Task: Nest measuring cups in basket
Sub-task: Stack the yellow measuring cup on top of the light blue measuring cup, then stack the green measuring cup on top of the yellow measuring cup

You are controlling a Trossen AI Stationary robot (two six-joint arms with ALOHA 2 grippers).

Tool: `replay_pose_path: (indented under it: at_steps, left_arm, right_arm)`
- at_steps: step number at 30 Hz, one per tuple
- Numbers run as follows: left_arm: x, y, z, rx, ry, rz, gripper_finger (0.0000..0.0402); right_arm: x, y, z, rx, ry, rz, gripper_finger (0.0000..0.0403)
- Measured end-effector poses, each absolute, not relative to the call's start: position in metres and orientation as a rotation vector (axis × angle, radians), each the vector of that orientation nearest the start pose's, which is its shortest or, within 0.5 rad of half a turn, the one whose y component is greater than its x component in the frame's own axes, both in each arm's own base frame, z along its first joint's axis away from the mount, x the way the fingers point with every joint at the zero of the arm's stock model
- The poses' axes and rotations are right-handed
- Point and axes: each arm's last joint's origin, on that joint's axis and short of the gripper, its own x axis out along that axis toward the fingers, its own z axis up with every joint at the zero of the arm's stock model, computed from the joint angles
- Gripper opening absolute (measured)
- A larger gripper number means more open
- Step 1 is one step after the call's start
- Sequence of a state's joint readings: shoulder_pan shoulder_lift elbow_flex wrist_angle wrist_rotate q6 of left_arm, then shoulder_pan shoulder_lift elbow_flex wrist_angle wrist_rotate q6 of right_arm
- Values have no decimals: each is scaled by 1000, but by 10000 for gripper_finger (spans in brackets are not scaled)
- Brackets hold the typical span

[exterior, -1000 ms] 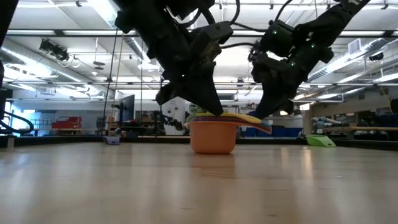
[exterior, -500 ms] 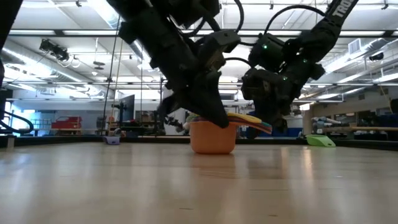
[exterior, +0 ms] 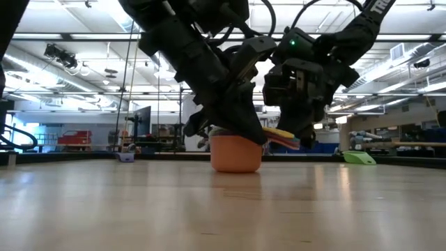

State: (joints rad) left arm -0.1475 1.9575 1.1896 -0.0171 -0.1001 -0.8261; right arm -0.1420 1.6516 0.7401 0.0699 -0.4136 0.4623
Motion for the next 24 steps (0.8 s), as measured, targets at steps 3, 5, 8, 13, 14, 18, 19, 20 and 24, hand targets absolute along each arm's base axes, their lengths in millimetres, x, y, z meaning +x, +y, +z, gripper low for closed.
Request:
replay_pose_path:
  at_steps: [3,5,8,13,14,18,19,20,24]
  left_arm:
    - [404,-54,154,-694,724,276,0]
    - [404,-53,154,-695,726,277,0]
    - [404,-53,154,-695,728,270,0]
    - [403,-56,153,-708,748,253,0]
    - [403,-56,154,-715,747,254,1]
    - [402,-61,153,-733,751,256,7]
    - [402,-62,153,-735,752,258,7]
    - [401,-63,153,-736,755,258,8]
    - [400,-63,156,-741,749,262,9]
  right_arm:
    - [301,-28,140,664,866,68,1]
    - [301,-26,139,660,868,69,1]
    - [301,-26,139,649,867,59,1]
    - [300,-29,141,561,849,22,1]
    - [300,-29,142,545,842,12,1]
    - [297,-33,146,503,840,-44,1]
    - [295,-34,148,493,845,-53,1]
    - [295,-35,151,476,848,-67,1]
    - [290,-40,170,387,895,-129,1]
